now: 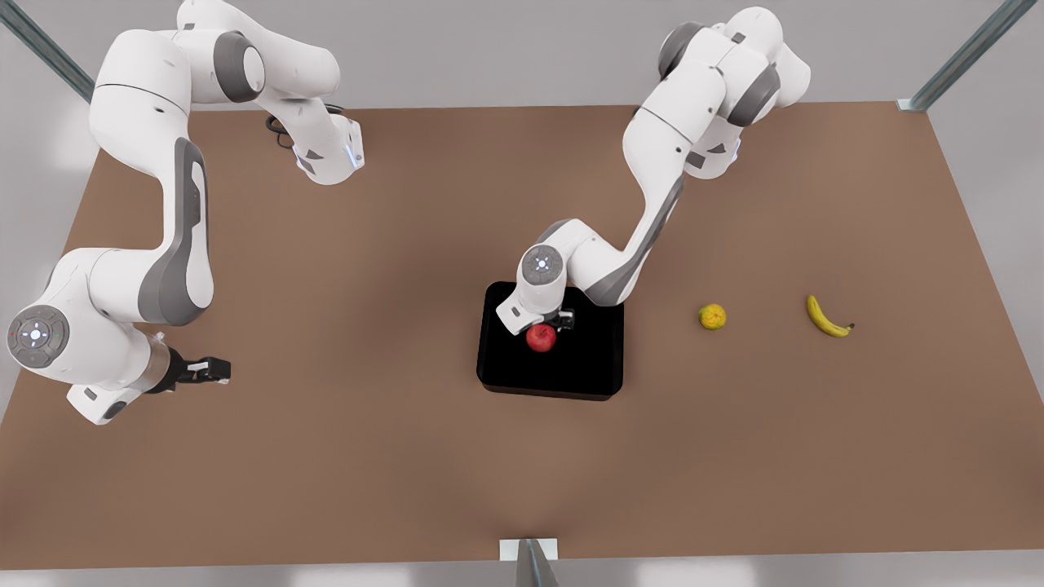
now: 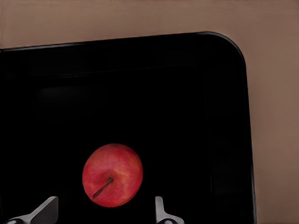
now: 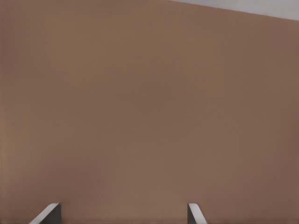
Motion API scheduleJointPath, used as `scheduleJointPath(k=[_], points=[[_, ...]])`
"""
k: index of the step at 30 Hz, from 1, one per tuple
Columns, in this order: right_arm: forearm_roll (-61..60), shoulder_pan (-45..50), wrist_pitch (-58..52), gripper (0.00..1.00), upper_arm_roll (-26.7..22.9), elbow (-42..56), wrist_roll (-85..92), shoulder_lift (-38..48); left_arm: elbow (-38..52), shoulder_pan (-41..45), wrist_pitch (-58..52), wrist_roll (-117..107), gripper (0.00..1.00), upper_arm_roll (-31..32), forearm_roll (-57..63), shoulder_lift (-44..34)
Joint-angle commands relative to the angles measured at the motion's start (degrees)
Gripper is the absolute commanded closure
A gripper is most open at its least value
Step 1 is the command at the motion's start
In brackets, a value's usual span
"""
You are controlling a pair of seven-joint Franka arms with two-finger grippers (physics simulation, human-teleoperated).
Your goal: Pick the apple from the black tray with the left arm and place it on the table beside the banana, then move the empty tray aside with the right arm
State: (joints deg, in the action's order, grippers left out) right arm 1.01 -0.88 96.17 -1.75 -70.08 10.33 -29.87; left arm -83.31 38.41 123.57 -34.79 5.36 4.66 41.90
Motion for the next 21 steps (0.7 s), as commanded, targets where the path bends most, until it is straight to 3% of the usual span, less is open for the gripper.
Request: scheduleJointPath(k=[1, 19, 21], points=[[-0.05, 0.00, -0.28, 0.00, -0.01, 0.03, 0.48, 0.08, -0.01, 0.00, 2.90, -11.09, 0.00, 0.00, 1.76, 0.47], [-0.05, 0.00, -0.20, 0.00, -0.01, 0.03, 0.48, -0.01, 0.08, -0.09, 7.56, -11.00, 0.00, -0.17, 5.01, 6.27], [-0.05, 0.00, -0.20, 0.00, -0.01, 0.03, 0.48, -0.01, 0.08, -0.09, 7.56, -11.17, 0.28, -0.17, 4.92, 6.27]])
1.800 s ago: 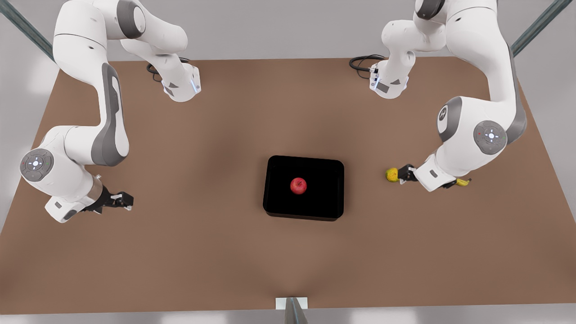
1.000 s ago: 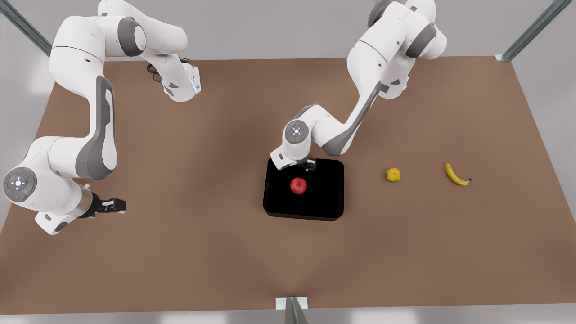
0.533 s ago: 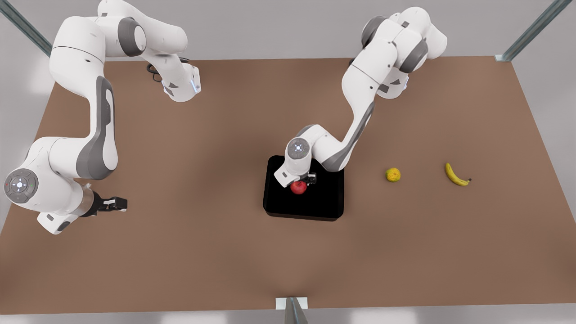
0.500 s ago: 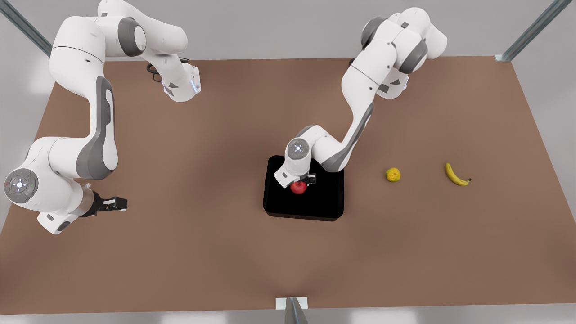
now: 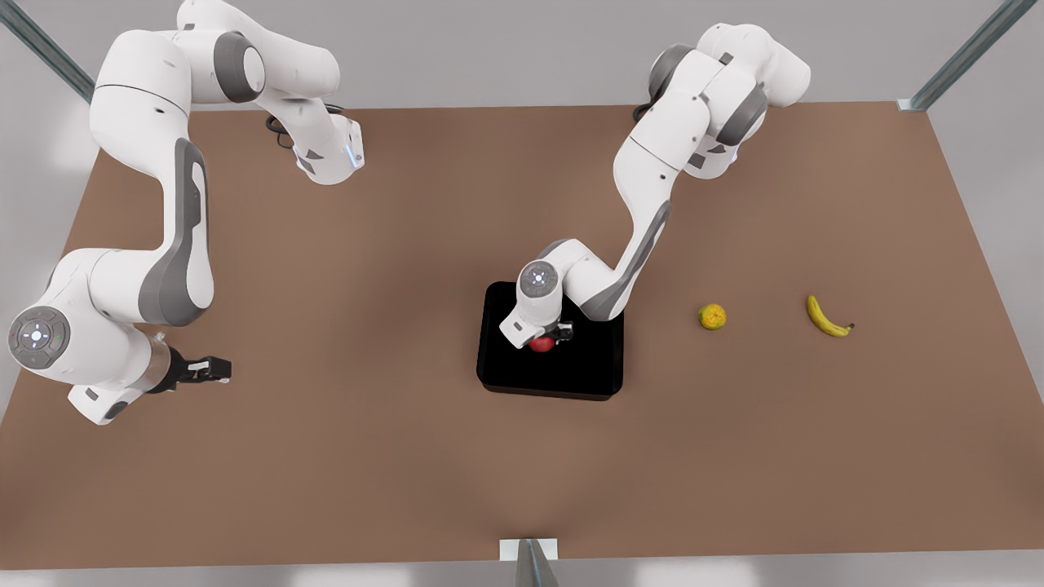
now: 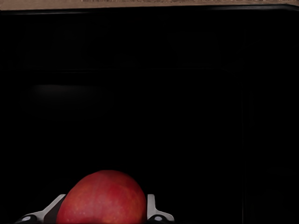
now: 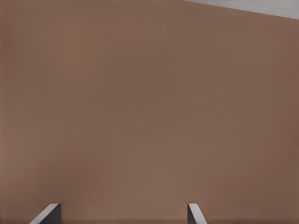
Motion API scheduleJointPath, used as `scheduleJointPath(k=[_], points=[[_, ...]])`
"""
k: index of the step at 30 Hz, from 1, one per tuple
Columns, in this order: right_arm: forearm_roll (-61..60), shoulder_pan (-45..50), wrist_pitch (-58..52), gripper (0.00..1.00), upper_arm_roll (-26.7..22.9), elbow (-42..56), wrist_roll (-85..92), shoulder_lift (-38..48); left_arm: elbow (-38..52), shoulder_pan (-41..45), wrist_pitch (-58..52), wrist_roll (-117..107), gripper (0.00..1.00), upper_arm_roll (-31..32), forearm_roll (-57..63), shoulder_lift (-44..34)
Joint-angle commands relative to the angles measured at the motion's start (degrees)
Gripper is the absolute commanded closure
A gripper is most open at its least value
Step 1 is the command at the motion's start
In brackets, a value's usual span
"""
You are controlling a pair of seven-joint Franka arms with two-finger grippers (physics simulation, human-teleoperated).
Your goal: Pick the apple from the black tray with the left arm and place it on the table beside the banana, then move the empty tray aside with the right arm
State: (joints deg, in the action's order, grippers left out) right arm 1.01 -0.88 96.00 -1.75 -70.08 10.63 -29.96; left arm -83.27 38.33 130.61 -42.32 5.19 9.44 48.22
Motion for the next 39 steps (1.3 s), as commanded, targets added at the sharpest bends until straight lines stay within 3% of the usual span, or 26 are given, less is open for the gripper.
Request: scheduleJointPath(k=[1, 4, 7, 9, 12, 15, 17, 20, 23, 24, 29, 31, 32, 34, 35, 36, 39], points=[[-0.04, 0.00, -0.02, 0.00, -0.01, 0.03, 0.18, 0.08, 0.03, -0.01, 0.52, -3.65, 0.28, 0.00, 0.23, -0.14], [-0.04, 0.00, -0.02, 0.00, -0.01, -0.06, 0.18, 0.08, -0.23, 0.08, -0.45, -3.56, 0.28, -0.09, 0.32, -1.02], [-0.04, 0.00, -0.02, 0.00, 0.08, -0.06, 0.18, 0.08, -1.28, -1.59, -14.93, 4.16, 0.28, -0.18, 1.55, -8.74], [-0.31, 1.05, -4.05, 0.00, 2.44, -0.06, -0.26, 0.43, -1.98, -5.80, -23.64, 16.81, 0.28, -0.26, 1.46, -14.02], [0.04, 12.39, -13.03, 0.00, 3.60, 0.12, -21.08, 4.12, -5.24, -16.70, -27.08, 41.51, 0.28, -0.35, 1.55, -20.71], [-0.04, 14.33, -13.12, 0.00, 10.98, 1.00, -34.63, 5.62, -5.33, -30.94, -21.29, 68.15, 0.28, -0.26, 1.73, -19.48], [-0.04, 14.24, -9.26, 0.00, 17.22, 2.93, -46.05, 4.30, -8.40, -35.78, -12.76, 74.75, 0.28, -0.35, 1.81, -16.75], [0.04, 18.37, -5.03, 0.00, 19.07, 2.84, -57.03, 0.87, -16.04, -40.61, -1.95, 79.93, 0.29, -0.70, 1.99, -16.84], [-0.04, 20.22, 2.43, 0.00, 19.24, 2.93, -65.03, -2.38, -20.97, -42.28, 3.42, 80.55, 0.29, -1.14, 4.28, -17.63], [-0.04, 20.30, 4.63, 0.00, 19.33, 2.93, -66.62, -3.70, -20.88, -42.37, 3.42, 80.55, 0.01, -1.14, 4.36, -17.63], [-3.29, 20.39, 7.36, 0.00, 23.46, 1.44, -69.61, -10.11, -20.62, -42.28, 2.28, 77.40, 0.00, -1.05, 4.28, -18.68], [-2.95, 20.74, 7.54, 0.03, 23.72, -0.94, -69.34, -10.29, -15.71, -41.85, -10.71, 59.13, 0.00, 0.35, -7.31, -25.80], [-2.86, 20.92, 9.12, 0.03, 23.72, -2.69, -69.17, -10.29, -5.17, -41.76, -24.69, 55.68, 0.00, 0.53, -8.64, -25.54], [-2.77, 20.92, 10.44, 0.03, 23.72, -4.37, -68.82, -10.73, 5.30, -41.93, -40.87, 50.24, 0.00, 0.26, -14.01, -26.16], [-2.77, 21.01, 10.53, 0.03, 23.72, -4.37, -68.82, -11.61, 6.45, -42.37, -42.20, 50.41, 0.00, -0.79, -13.39, -29.75], [-1.28, 20.92, 11.23, 0.03, 23.72, -4.37, -68.82, -12.31, 0.31, -42.72, -36.41, 50.50, 0.00, -1.23, -13.92, -33.36], [2.24, 20.92, 11.76, 0.03, 23.72, -4.37, -68.47, -14.68, -2.34, -42.64, -33.93, 47.51, 0.00, -1.05, -13.48, -34.68]])
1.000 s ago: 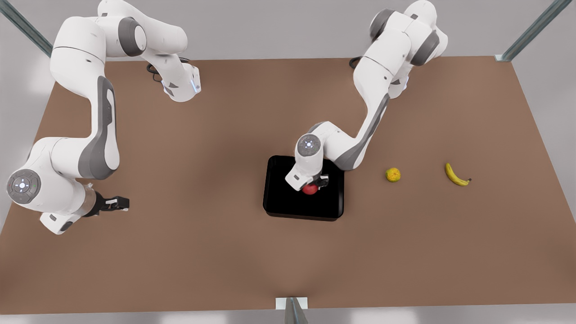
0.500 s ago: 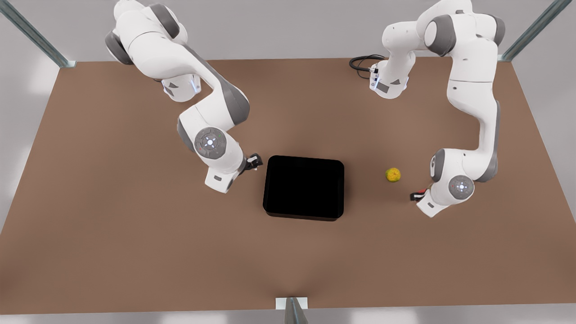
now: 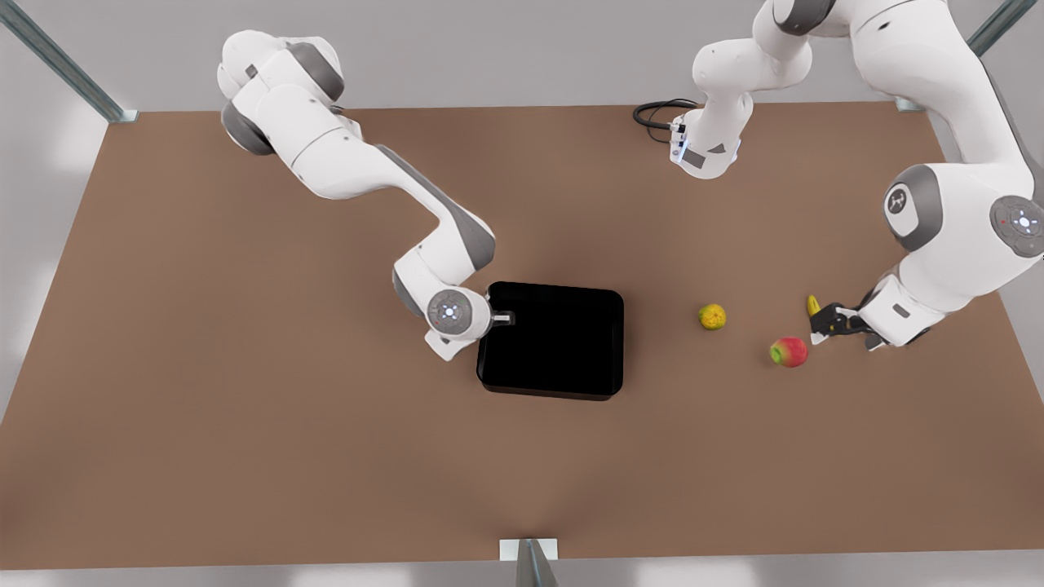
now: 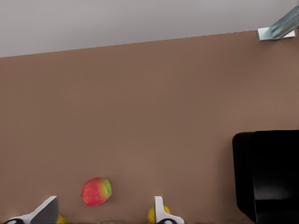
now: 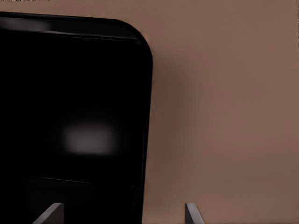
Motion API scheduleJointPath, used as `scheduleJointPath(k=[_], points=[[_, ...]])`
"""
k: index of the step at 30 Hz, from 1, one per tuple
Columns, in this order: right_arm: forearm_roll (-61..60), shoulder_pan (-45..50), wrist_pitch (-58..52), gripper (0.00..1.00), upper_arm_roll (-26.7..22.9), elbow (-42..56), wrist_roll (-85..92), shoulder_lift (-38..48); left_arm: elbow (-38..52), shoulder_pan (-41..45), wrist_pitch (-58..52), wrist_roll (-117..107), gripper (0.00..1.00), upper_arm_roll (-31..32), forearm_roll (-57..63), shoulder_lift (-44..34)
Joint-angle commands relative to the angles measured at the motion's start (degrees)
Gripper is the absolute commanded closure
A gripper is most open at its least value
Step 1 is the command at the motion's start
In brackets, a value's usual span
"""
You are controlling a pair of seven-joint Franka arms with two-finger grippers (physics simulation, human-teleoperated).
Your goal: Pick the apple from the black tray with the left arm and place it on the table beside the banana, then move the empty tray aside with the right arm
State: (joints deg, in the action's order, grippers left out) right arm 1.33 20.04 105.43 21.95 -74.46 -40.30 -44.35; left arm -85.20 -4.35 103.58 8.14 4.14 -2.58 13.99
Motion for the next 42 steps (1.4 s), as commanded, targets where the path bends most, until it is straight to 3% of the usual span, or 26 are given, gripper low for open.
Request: scheduleJointPath(k=[1, 10, 12, 14, 16, 20, 34, 42], points=[[2.54, 0.00, 2.33, 0.03, 0.02, -0.07, -16.31, -0.91, -0.32, 0.04, -6.90, -2.86, 0.00, -0.01, -1.20, -0.37], [3.77, 0.79, 9.53, 0.07, 0.02, -1.57, -15.87, -7.24, -0.58, 0.04, -6.29, -2.34, 0.00, -0.01, -1.20, -0.02], [3.77, 0.79, 9.62, 0.13, 0.02, -1.57, -15.87, -7.24, -0.58, 0.04, -6.20, -2.25, 0.00, -0.01, -1.20, 0.07], [3.50, 0.70, 9.53, 0.27, -0.06, -1.48, -16.04, -7.42, -0.58, 0.04, -6.02, -2.16, 0.00, -0.01, -1.11, 0.07], [3.24, 0.35, 9.53, 0.48, 0.55, -1.48, -16.22, -7.42, -0.58, 0.04, -6.02, -2.16, 0.00, -0.01, -1.20, 0.07], [3.24, -0.09, 9.53, 0.62, 0.81, -1.39, -16.13, -7.42, -0.58, 0.04, -6.02, -2.16, 0.00, -0.01, -1.11, 0.07], [3.24, -1.23, 8.30, 0.81, 3.10, -1.22, -15.87, -6.63, -0.41, 0.04, -6.02, -2.07, 0.00, -0.01, -0.41, -0.02], [3.24, -5.45, -3.03, 0.85, 5.03, 0.63, -11.82, -1.26, -0.41, 0.04, -6.02, -2.07, 0.00, -0.01, -0.32, 0.07]])
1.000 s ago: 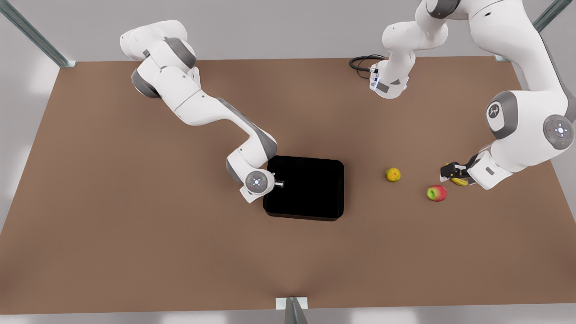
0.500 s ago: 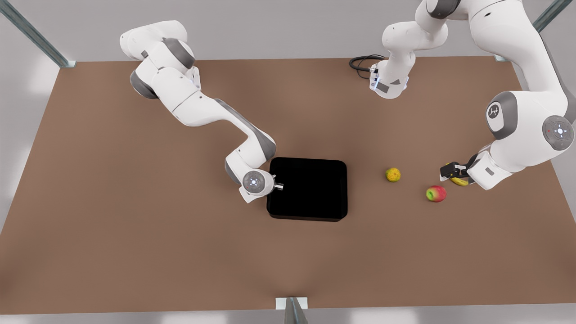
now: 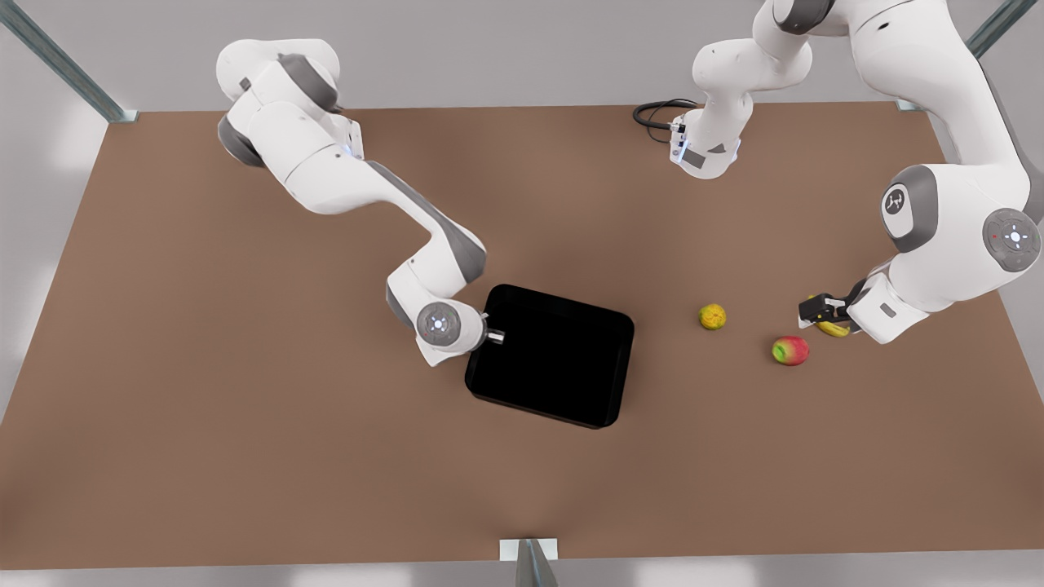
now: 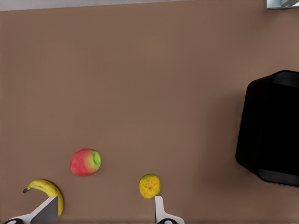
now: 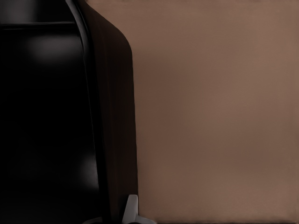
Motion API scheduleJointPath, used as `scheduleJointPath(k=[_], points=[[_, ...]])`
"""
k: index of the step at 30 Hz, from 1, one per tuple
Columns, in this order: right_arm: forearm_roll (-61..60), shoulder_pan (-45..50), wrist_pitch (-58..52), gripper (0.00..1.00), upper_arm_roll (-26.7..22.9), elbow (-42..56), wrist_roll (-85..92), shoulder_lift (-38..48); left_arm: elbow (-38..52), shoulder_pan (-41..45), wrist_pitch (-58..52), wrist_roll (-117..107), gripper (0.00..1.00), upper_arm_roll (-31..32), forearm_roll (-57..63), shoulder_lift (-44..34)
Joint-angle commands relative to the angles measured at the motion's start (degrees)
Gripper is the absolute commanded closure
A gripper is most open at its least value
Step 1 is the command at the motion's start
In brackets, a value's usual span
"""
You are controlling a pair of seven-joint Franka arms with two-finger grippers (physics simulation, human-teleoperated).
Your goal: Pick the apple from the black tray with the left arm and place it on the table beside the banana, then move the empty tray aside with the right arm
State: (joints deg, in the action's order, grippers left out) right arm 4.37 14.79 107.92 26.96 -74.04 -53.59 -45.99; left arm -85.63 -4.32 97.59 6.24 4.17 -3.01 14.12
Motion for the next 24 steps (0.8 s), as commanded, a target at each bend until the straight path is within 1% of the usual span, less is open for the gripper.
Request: scheduleJointPath(k=[1, 5, 6, 7, 9, 13, 14, 19, 20, 24], points=[[0.20, -0.81, -7.19, 0.84, 0.02, 0.30, 3.05, 1.34, 0.03, 0.01, -0.03, -0.27, 0.00, 0.04, 0.02, -0.06], [0.20, -3.98, -12.46, 0.85, -0.50, 0.30, 8.85, 6.44, 0.03, 0.54, -0.03, -0.44, 0.00, 0.48, 1.16, -0.06], [0.19, -5.12, -12.99, 0.85, -0.50, 0.30, 10.43, 7.40, 0.55, 3.00, -0.03, -1.93, 0.00, 0.48, 2.22, 0.03], [0.20, -5.91, -15.19, 0.85, -0.77, 0.30, 11.66, 7.49, 0.64, 3.44, 0.15, -6.50, 0.00, 0.57, 1.87, 0.11], [0.02, -6.35, -16.60, 0.85, -2.52, 0.39, 16.14, 9.34, 1.08, 3.97, 0.23, -6.33, 0.00, 0.57, 2.22, 0.29], [-0.33, -7.23, -19.67, 0.85, -7.71, 1.00, 27.22, 11.18, 1.17, 3.97, 0.23, -6.68, 0.00, 0.57, 2.04, 0.47], [-2.18, -7.58, -21.34, 0.85, -9.99, 1.09, 30.47, 11.80, 1.17, 3.97, 0.23, -8.00, 0.00, 0.57, 2.13, 0.55], [-3.23, -7.58, -25.74, 0.86, -18.26, 1.18, 45.85, 14.52, 1.08, 4.32, 1.20, -9.05, 0.00, 0.57, 2.22, 0.64], [-5.34, -7.58, -25.91, 0.86, -21.15, 1.18, 48.66, 15.23, 1.08, 4.32, 1.20, -9.32, 0.00, 0.57, 2.22, 0.64], [-5.52, -7.58, -26.44, 0.86, -27.22, 1.18, 59.12, 15.58, 1.08, 4.40, 1.20, -10.20, 0.00, 0.57, 2.22, 0.47]])
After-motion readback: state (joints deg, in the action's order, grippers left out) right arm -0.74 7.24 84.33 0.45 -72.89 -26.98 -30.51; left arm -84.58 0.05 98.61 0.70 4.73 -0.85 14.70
